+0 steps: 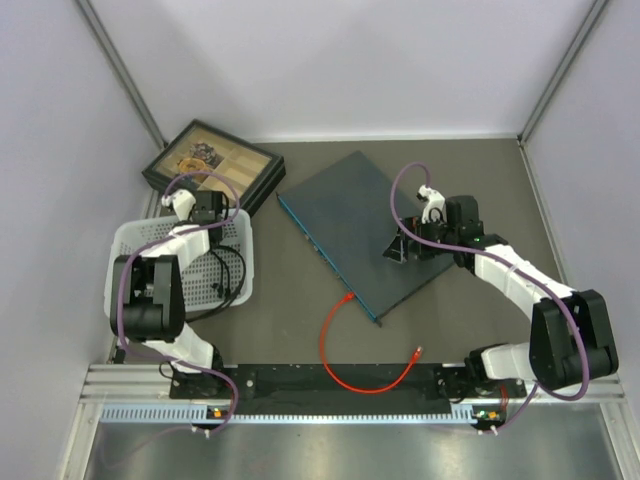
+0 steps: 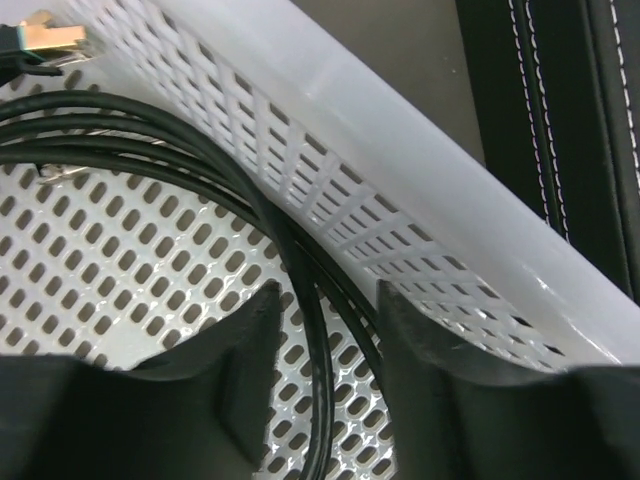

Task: Insert the plug into the switch port
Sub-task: Pick up the connector from the bin, then adjust the connector.

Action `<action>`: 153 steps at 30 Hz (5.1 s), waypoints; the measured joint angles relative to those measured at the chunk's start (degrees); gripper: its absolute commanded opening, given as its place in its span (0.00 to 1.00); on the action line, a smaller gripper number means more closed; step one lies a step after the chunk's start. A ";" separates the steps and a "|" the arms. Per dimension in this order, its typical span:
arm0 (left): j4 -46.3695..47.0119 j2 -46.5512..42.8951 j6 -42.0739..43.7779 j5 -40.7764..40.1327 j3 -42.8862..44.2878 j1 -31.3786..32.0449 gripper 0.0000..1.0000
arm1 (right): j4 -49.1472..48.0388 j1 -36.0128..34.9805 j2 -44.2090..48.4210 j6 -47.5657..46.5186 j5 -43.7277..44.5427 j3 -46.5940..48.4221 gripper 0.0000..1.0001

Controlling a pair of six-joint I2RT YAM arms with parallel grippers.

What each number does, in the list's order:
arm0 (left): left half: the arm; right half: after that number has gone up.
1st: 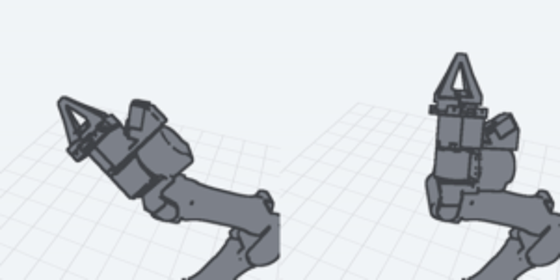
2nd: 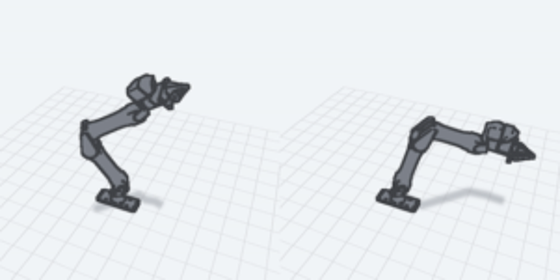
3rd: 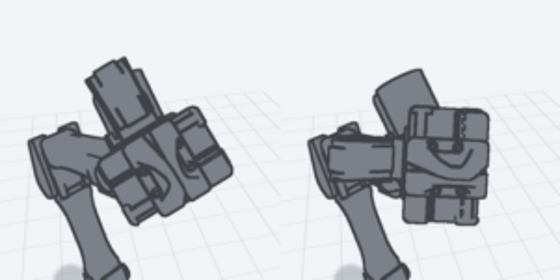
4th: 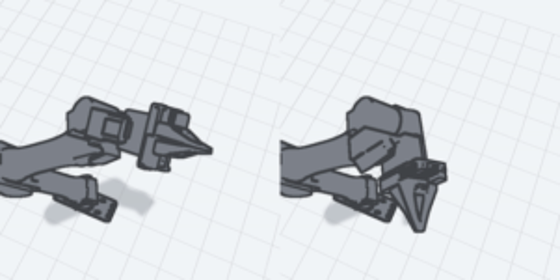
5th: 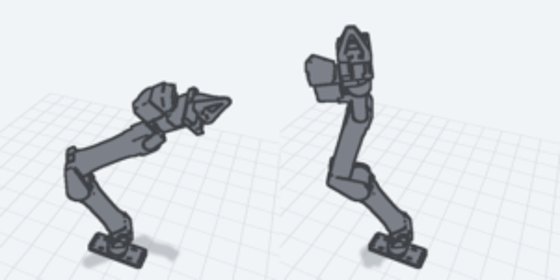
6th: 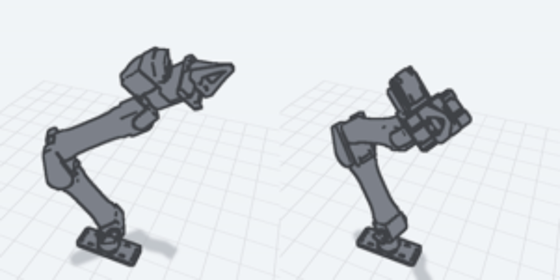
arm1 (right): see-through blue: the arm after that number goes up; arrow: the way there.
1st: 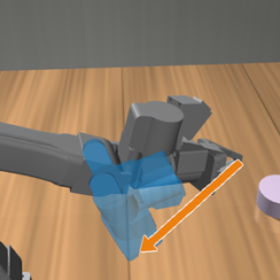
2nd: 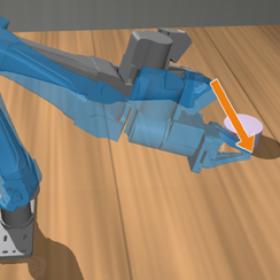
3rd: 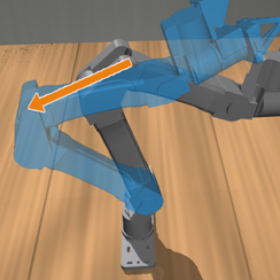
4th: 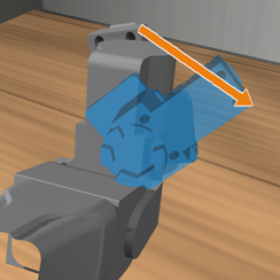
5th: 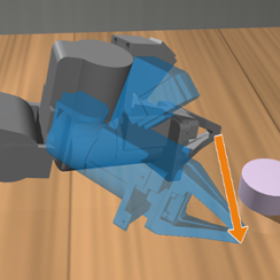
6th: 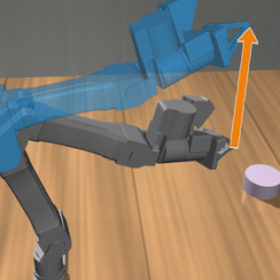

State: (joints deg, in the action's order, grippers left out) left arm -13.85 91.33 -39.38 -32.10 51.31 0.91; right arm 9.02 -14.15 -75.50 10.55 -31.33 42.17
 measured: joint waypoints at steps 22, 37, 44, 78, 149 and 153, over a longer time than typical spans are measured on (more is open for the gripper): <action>0.11 1.09 -4.09 1.25 0.00 -0.11 0.37 | -0.02 0.00 0.00 -0.04 0.04 0.00 0.99; -2.99 1.09 -6.10 -0.37 0.00 -0.11 0.08 | -0.04 0.00 0.00 -0.04 0.15 0.00 0.99; -5.97 -0.31 -5.95 -0.90 0.31 -0.11 0.00 | -0.04 0.00 0.02 -0.02 0.17 0.00 0.99; 0.98 -43.04 8.39 33.81 12.72 -0.02 0.00 | 0.04 -0.11 9.05 0.24 0.22 -0.11 0.99; 12.28 -21.14 69.13 24.96 -6.47 70.07 0.04 | -10.75 -0.35 6.29 20.81 -5.99 -1.31 0.00; 14.01 -21.31 68.74 22.25 -7.74 70.14 0.32 | -11.23 -0.35 6.88 20.35 -6.34 -0.98 0.00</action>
State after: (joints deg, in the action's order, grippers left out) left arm 0.16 70.02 29.36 -9.85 43.57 71.05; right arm -2.22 -14.50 -68.62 30.89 -37.67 41.19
